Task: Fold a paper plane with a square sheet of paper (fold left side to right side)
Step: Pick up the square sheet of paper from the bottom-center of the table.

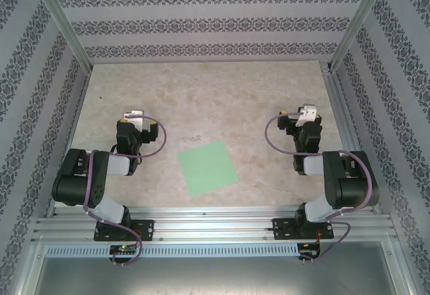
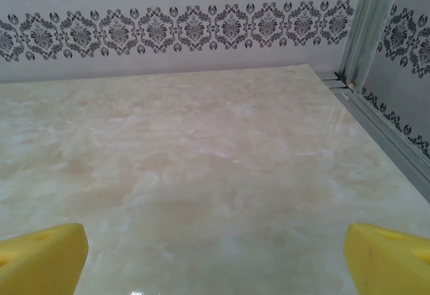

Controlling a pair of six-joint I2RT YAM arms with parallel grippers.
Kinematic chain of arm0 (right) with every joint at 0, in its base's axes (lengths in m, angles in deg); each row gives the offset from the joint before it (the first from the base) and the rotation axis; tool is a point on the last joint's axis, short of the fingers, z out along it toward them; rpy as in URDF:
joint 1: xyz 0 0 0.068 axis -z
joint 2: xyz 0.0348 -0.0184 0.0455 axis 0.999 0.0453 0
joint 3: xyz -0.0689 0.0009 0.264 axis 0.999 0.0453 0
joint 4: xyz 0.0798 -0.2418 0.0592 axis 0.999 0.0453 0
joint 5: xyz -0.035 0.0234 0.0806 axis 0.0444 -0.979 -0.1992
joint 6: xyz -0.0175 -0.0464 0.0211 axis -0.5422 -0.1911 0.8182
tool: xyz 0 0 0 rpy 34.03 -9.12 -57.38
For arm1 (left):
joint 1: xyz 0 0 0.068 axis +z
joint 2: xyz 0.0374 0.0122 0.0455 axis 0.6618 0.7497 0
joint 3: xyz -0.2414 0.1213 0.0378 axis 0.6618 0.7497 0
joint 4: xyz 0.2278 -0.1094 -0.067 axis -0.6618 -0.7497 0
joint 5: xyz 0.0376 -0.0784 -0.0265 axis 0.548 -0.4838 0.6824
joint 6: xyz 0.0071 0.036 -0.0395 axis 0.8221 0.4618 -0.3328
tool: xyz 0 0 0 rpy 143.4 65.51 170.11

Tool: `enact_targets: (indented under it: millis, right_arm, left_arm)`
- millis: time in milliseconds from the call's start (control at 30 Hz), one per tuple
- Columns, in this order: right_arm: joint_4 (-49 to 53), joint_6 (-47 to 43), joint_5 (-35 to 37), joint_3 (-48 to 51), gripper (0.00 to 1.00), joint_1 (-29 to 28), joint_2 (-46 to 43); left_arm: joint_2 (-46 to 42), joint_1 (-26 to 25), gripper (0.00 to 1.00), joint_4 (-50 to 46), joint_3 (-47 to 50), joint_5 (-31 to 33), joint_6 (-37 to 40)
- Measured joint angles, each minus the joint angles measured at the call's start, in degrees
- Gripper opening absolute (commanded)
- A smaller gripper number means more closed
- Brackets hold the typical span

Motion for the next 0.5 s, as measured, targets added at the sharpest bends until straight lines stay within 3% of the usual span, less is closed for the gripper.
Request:
enact_targets:
  millis: [500]
  right_arm:
    - [0.0,0.1,-0.9,0.0,0.98,0.8,0.0]
  left_arm:
    - [0.0,0.0,1.00,0.0,0.0,0.0,0.0]
